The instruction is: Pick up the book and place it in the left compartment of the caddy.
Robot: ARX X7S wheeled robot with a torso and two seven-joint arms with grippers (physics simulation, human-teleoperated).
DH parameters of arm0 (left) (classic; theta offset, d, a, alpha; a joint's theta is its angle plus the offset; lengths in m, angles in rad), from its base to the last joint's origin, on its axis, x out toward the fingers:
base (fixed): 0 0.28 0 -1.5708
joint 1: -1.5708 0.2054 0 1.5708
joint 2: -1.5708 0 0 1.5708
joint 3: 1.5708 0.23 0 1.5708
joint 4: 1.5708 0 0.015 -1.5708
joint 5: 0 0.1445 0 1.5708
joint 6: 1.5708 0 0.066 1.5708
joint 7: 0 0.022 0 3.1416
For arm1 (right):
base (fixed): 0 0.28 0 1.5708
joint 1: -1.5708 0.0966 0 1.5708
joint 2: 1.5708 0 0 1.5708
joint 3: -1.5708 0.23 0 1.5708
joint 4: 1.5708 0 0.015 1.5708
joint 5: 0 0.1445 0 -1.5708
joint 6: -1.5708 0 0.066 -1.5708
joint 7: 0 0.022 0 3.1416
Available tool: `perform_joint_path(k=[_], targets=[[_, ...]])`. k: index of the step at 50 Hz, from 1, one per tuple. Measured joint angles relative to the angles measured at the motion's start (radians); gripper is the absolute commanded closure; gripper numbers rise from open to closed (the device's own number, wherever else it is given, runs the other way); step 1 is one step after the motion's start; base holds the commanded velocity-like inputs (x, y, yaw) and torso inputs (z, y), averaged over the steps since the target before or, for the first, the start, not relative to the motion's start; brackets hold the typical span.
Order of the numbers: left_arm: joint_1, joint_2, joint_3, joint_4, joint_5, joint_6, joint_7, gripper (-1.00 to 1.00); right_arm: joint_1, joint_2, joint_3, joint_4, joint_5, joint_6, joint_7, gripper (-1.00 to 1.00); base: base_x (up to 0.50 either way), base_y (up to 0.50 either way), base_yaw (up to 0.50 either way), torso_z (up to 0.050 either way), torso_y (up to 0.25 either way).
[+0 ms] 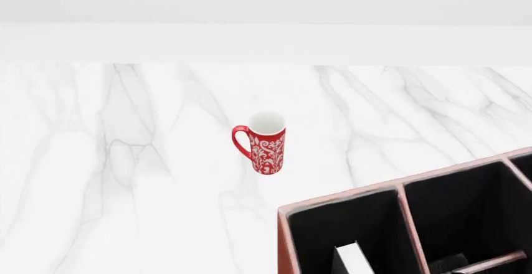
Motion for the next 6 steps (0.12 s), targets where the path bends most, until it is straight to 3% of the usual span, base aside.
perform_joint_path(k=[6], targets=[[0.000, 0.000, -0.001, 0.000, -0.002, 0.001, 0.000, -1.00, -0.038, 0.001, 0.022, -0.034, -0.002, -0.020, -0.014, -1.00, 0.00, 0.00, 0.00, 0.000, 0.000]])
